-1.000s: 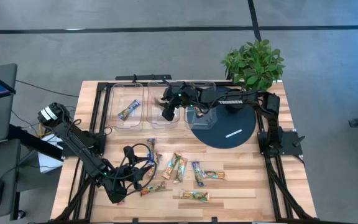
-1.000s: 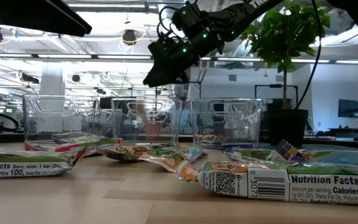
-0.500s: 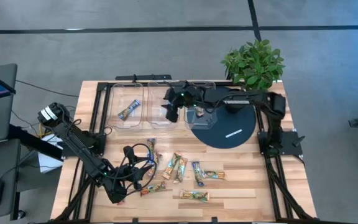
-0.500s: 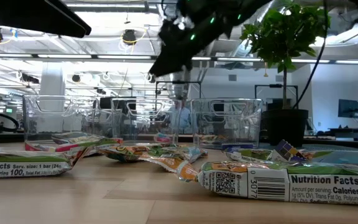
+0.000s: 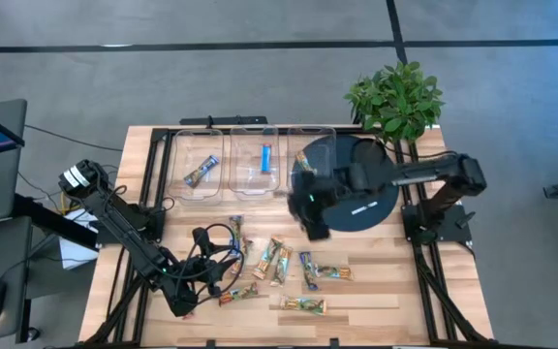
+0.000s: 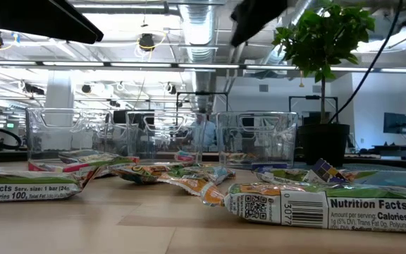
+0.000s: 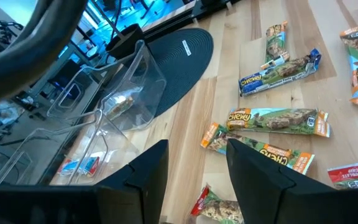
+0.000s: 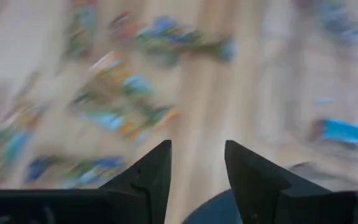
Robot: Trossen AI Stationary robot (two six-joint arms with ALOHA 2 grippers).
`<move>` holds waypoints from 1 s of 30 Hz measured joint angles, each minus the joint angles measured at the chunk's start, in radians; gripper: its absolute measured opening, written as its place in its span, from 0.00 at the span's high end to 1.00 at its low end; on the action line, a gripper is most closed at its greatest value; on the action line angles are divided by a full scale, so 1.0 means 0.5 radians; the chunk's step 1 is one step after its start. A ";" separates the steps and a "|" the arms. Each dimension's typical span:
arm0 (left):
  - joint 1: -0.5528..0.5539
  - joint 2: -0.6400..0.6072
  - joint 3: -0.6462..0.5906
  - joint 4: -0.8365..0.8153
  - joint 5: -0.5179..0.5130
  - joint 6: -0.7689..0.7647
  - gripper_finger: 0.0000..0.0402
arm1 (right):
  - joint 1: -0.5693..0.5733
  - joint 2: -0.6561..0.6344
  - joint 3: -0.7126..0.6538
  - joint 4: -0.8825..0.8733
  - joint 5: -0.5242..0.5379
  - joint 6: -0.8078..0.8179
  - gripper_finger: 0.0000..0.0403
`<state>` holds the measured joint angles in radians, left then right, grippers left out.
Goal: Pick and place Granola Bars by type
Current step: Put the bottom left red chocolate chip into the center transparent bin
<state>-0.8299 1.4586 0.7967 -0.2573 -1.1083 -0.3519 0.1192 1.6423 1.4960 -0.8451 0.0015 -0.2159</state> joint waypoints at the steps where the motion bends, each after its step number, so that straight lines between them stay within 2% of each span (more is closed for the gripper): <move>1: 0.001 0.000 0.000 0.001 0.000 0.000 0.61 | 0.068 -0.021 -0.021 -0.038 -0.001 0.020 0.66; 5: 0.018 0.000 0.000 0.001 0.000 0.000 0.61 | 0.310 -0.109 -0.146 -0.057 0.032 0.115 0.68; 12: 0.071 0.000 0.000 -0.005 0.047 -0.031 0.61 | 0.633 -0.217 -0.469 -0.034 0.396 0.563 0.70; 16: 0.096 0.000 0.000 -0.011 0.078 -0.073 0.61 | 0.760 -0.210 -0.717 0.097 0.451 0.801 0.69; 25: 0.159 0.000 -0.001 0.019 0.099 -0.073 0.61 | 0.903 -0.166 -1.086 0.661 0.470 1.001 0.68; 30: 0.182 0.000 -0.001 0.025 0.116 -0.099 0.61 | 0.891 -0.166 -1.203 0.733 0.475 1.168 0.61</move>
<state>-0.7387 1.4586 0.7963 -0.2447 -1.0504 -0.4013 0.5648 1.5593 0.8943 -0.4785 0.2390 0.3681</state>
